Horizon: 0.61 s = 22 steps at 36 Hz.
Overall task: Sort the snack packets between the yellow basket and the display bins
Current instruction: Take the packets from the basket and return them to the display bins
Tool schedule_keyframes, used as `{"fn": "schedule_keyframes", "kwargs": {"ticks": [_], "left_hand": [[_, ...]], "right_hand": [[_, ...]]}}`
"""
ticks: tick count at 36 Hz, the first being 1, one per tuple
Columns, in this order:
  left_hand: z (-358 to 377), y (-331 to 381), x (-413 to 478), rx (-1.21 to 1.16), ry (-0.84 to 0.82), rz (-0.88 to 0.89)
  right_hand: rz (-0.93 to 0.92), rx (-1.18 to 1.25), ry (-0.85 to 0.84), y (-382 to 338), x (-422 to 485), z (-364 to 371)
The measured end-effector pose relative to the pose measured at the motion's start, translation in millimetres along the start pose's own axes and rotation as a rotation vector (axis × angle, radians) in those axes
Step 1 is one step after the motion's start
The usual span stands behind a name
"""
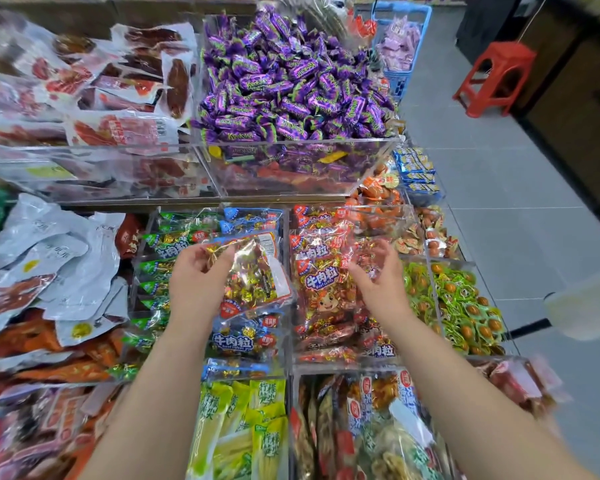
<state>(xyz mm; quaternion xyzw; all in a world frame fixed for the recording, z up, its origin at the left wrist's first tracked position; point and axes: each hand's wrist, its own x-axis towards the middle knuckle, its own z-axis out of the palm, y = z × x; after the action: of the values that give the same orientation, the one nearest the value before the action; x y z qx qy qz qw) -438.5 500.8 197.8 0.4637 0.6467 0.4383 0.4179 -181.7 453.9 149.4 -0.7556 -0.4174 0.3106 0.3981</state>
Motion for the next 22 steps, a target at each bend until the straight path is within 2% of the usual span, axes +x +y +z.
{"fn": "schedule_keyframes", "kwargs": {"ticks": [3, 7, 9, 11, 13, 15, 17, 19, 22], "left_hand": [[5, 9, -5, -0.083, -0.116, 0.021], [21, 20, -16, -0.112, -0.348, -0.004], [29, 25, -21, -0.089, -0.474, 0.008], [35, 30, -28, -0.063, -0.553, 0.016], [37, 34, -33, -0.063, -0.544, -0.019], [36, 39, -35, -0.124, -0.514, -0.129], [33, 43, -37, -0.301, -0.576, -0.326], [32, 45, -40, -0.411, -0.661, -0.417], [35, 46, -43, -0.376, -0.648, -0.357]], "right_hand": [[-0.066, 0.081, -0.039, -16, -16, -9], [-0.048, 0.300, -0.403, -39, -35, -13], [-0.029, 0.373, -0.499, -45, -41, -13], [-0.063, 0.390, -0.458, -47, -45, -15], [-0.112, 0.343, -0.306, -49, -50, -20], [-0.271, 0.217, -0.106, -49, -56, -26], [-0.552, 0.018, -0.003, -50, -61, -31], [-0.803, -0.173, 0.004, -48, -66, -33], [-1.072, -0.292, -0.060, -49, -71, -32]]}}
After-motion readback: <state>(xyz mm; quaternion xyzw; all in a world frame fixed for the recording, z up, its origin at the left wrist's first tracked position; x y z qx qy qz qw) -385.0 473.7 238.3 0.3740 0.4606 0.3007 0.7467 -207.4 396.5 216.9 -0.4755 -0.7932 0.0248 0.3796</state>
